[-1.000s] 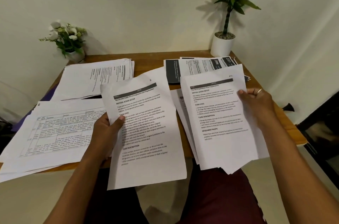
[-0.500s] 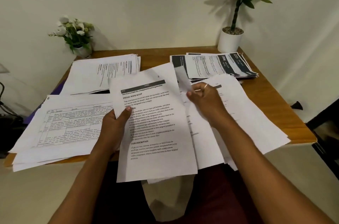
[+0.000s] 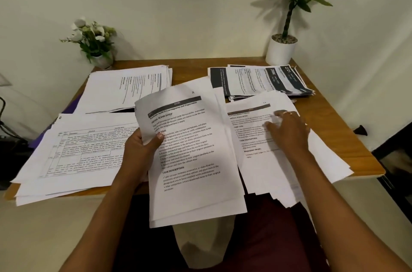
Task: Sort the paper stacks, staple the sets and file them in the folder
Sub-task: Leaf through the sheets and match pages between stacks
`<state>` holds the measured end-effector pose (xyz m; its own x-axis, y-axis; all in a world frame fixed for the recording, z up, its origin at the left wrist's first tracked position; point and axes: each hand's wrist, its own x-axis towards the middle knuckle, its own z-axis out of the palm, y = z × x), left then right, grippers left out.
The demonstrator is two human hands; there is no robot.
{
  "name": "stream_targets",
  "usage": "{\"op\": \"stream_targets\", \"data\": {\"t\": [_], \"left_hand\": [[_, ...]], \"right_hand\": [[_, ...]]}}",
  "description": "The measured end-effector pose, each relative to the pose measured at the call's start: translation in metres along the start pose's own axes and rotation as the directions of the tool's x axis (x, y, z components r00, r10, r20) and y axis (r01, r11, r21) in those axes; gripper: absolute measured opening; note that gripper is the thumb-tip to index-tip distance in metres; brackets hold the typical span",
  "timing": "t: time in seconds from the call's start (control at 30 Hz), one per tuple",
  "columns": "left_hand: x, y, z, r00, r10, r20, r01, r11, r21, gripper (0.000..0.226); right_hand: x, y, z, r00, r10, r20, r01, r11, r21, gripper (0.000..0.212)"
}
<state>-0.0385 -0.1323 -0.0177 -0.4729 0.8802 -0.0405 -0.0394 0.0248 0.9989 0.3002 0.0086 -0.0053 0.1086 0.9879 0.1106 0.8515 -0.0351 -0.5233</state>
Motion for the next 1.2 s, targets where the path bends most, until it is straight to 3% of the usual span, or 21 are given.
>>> {"op": "stream_targets", "data": {"t": [0.1, 0.27, 0.5, 0.6, 0.63, 0.7, 0.8, 0.9, 1.07, 1.2], "left_hand": [[-0.001, 0.001, 0.0, 1.0, 0.024, -0.005, -0.024, 0.999, 0.046, 0.017], [-0.002, 0.001, -0.001, 1.0, 0.023, 0.002, -0.023, 0.998, 0.055, 0.01], [-0.001, -0.001, -0.003, 0.999, -0.032, -0.021, 0.032, 0.999, 0.017, 0.013], [0.0, -0.002, -0.004, 0.999, -0.033, -0.024, 0.034, 0.998, 0.046, 0.015], [0.0, -0.003, -0.004, 0.999, -0.027, -0.022, 0.028, 0.998, 0.059, 0.016], [0.001, -0.003, -0.004, 1.0, -0.025, -0.017, 0.026, 0.997, 0.07, 0.017], [0.003, -0.004, -0.004, 0.999, -0.035, -0.009, 0.036, 0.997, 0.066, 0.018], [0.003, -0.004, -0.004, 0.999, -0.035, -0.004, 0.035, 0.998, 0.054, 0.016], [0.002, -0.005, -0.007, 1.0, -0.023, 0.008, 0.022, 0.997, 0.08, 0.018], [0.002, -0.003, -0.005, 0.999, -0.032, -0.021, 0.035, 0.993, 0.116, 0.021]], "right_hand": [[0.006, 0.022, -0.005, 0.994, 0.098, 0.045, -0.094, 0.992, -0.088, 0.068], [0.018, 0.028, -0.005, 0.995, 0.092, 0.03, -0.093, 0.996, 0.005, 0.078], [0.03, 0.033, -0.009, 0.993, 0.118, -0.023, -0.114, 0.988, 0.108, 0.08], [0.028, 0.033, -0.01, 0.987, 0.134, -0.086, -0.132, 0.991, 0.025, 0.078], [0.025, 0.03, -0.011, 0.985, 0.119, -0.124, -0.118, 0.993, 0.013, 0.075], [0.017, 0.015, -0.013, 0.988, 0.024, -0.153, 0.001, 0.987, 0.159, 0.064], [-0.003, -0.029, -0.016, 0.987, -0.156, 0.047, 0.112, 0.859, 0.5, 0.036], [-0.024, -0.07, -0.008, 0.921, -0.289, 0.26, 0.036, 0.73, 0.682, 0.021], [-0.03, -0.096, 0.014, 0.904, -0.249, 0.347, -0.059, 0.731, 0.68, 0.019], [-0.027, -0.096, 0.022, 0.899, -0.163, 0.407, -0.169, 0.727, 0.665, 0.046]]}}
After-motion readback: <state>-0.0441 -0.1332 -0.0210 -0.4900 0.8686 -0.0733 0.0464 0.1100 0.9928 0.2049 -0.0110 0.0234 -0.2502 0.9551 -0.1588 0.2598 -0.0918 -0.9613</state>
